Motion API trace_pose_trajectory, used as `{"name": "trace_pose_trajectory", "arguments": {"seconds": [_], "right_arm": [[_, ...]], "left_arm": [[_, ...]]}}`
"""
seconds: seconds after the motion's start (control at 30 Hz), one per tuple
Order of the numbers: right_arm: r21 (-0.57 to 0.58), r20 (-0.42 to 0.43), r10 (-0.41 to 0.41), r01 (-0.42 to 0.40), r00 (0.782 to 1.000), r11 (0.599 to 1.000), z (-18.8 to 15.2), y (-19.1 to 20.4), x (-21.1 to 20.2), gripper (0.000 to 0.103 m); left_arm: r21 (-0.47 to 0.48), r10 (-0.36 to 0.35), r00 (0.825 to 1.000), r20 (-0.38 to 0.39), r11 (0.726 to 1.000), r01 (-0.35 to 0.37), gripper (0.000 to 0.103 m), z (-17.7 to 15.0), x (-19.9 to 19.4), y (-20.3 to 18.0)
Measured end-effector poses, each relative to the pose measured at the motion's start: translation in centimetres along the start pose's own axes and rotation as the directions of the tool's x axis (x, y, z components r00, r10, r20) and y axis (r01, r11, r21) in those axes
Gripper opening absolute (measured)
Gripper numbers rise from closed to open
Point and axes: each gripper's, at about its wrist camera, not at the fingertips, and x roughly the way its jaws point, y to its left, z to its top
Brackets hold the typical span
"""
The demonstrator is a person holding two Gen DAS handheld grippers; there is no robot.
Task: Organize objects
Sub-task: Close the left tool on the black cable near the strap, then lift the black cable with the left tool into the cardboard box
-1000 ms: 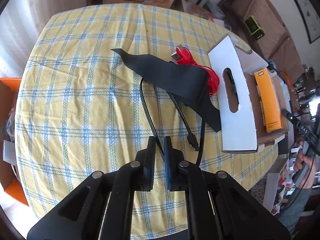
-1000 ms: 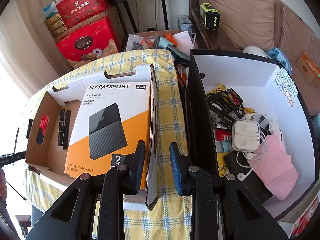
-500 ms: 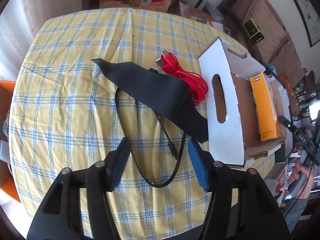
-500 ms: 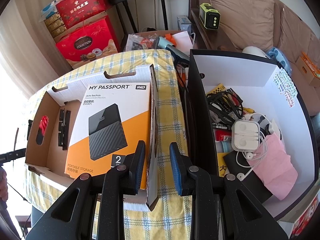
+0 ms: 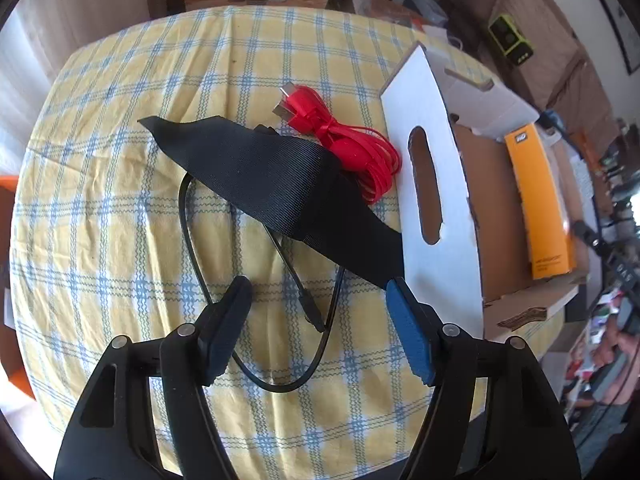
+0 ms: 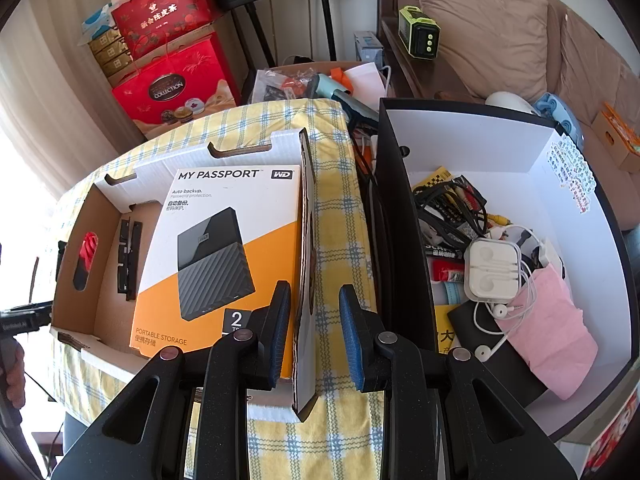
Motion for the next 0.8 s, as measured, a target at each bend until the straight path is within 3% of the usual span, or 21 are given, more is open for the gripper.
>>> {"name": "trace_pose_trajectory", "arguments": {"seconds": [0.07, 0.1, 0.23, 0.43, 0.6, 0.73, 0.8], "right_arm": [[0.001, 0.001, 0.0, 0.0, 1.0, 1.0, 0.0, 0.0, -0.1, 0.025], [0.001, 0.0, 0.0, 0.0, 1.0, 1.0, 0.0, 0.0, -0.1, 0.025], [0.002, 0.001, 0.003, -0.003, 1.0, 1.0, 0.0, -0.1, -0.1, 0.025], [0.004, 0.0, 0.004, -0.004, 1.0, 1.0, 0.0, 0.0, -0.1, 0.025], [0.006, 0.001, 0.007, -0.007, 1.0, 1.0, 0.0, 0.0, -0.1, 0.025], [0.01, 0.001, 0.01, -0.01, 1.0, 1.0, 0.0, 0.1, -0.1, 0.025], [0.009, 0.0, 0.008, -0.008, 1.0, 1.0, 0.0, 0.1, -0.1, 0.025]], "left_arm": [[0.045, 0.064, 0.998, 0.022, 0.997, -0.065, 0.05, -0.4, 0.1, -0.8], [0.066, 0.096, 0.995, 0.037, 0.993, -0.099, 0.026, -0.5, 0.0, -1.2], [0.077, 0.097, 0.994, 0.042, 0.992, -0.1, 0.014, -0.6, 0.0, -1.1], [0.078, 0.062, 0.995, 0.073, 0.995, -0.068, 0.013, -1.4, -2.1, -0.2], [0.056, -0.025, 0.993, 0.111, 0.998, 0.019, 0.013, -2.2, -5.5, 1.9], [0.014, -0.121, 0.98, 0.156, 0.993, 0.121, 0.013, -1.6, -8.3, 3.7], [0.004, -0.135, 0.974, 0.181, 0.991, 0.137, 0.013, -1.4, -9.8, 4.9]]}}
